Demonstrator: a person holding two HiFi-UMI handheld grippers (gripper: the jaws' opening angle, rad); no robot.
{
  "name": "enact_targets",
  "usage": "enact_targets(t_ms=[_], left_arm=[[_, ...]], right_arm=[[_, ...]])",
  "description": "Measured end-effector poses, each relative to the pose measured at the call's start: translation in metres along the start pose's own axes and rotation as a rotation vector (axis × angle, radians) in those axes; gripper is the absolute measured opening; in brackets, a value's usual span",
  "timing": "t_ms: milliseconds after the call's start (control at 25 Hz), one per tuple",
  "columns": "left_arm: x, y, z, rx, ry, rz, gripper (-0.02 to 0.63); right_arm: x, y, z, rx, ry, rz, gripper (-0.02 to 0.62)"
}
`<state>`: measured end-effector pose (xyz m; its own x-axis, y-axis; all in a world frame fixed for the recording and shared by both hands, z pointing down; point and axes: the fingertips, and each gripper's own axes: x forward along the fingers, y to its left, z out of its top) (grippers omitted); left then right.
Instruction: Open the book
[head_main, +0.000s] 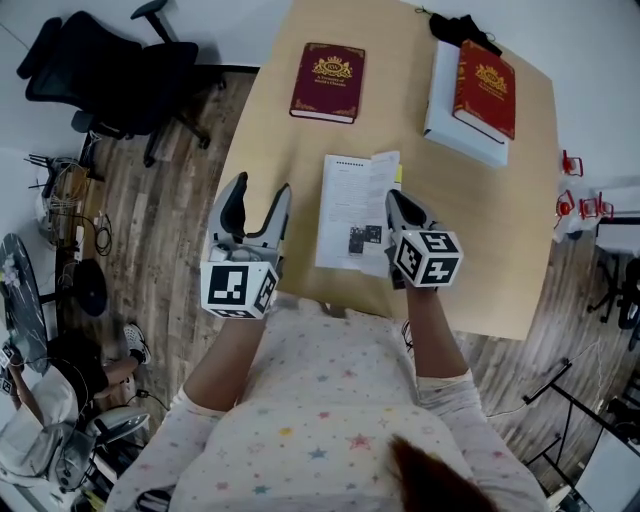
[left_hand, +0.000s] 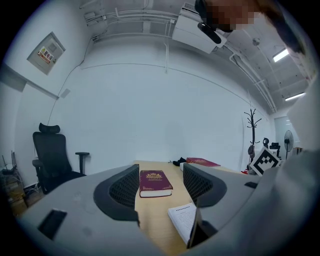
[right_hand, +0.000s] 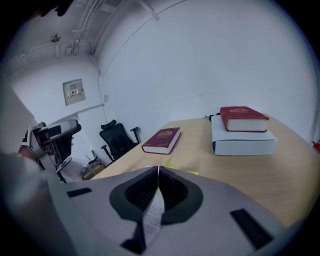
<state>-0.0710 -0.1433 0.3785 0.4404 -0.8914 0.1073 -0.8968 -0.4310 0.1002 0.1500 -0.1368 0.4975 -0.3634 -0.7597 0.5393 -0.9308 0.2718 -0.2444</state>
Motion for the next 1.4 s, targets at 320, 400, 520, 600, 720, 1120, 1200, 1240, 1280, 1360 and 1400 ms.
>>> enact_targets(t_ms=[320,400,520,600,720,1120,1200,1240,1280,1360,1400], left_arm=[[0.000,-0.025,0.000,-0.001,-0.031,0.027,0.256],[0.000,-0.031,-0.003,0.001,-0.026,0.034,0.256],[-0.001,-0.039,-0.006,0.004,-0.018,0.045,0.256],[-0.001,-0.044,-0.008,0.003,-0.016,0.052,0.256],[-0.002,-0.050,-0.011,0.006,-0.011,0.057,0.256],[-0.001,-0.068,-0.014,0.011,-0.001,0.074,0.256],[-0.001,-0.070,-0.014,0.014,0.002,0.076,0.256],[-0.001,-0.070,-0.014,0.014,0.003,0.077,0.256],[-0.001,-0.070,-0.015,0.014,0.004,0.079,0.256],[0.000,-0.071,-0.016,0.014,0.008,0.082,0.256],[0.000,-0.071,-0.016,0.015,0.010,0.083,0.256]], right_arm=[[-0.011,-0.018,0.003,0.017,-0.015,0.051,0.009],[-0.014,-0.024,0.004,0.020,-0.018,0.059,0.009],[-0.020,-0.035,0.004,0.030,-0.021,0.066,0.007],[-0.024,-0.043,0.004,0.038,-0.023,0.069,0.007],[-0.029,-0.055,0.003,0.049,-0.024,0.067,0.008],[-0.035,-0.082,-0.002,0.055,-0.011,0.067,0.009],[-0.036,-0.085,-0.003,0.049,-0.007,0.066,0.009],[-0.036,-0.087,-0.004,0.046,-0.005,0.064,0.009],[-0.036,-0.089,-0.004,0.044,-0.002,0.062,0.009],[-0.037,-0.095,-0.006,0.043,0.002,0.056,0.009],[-0.038,-0.098,-0.008,0.043,0.004,0.052,0.009]])
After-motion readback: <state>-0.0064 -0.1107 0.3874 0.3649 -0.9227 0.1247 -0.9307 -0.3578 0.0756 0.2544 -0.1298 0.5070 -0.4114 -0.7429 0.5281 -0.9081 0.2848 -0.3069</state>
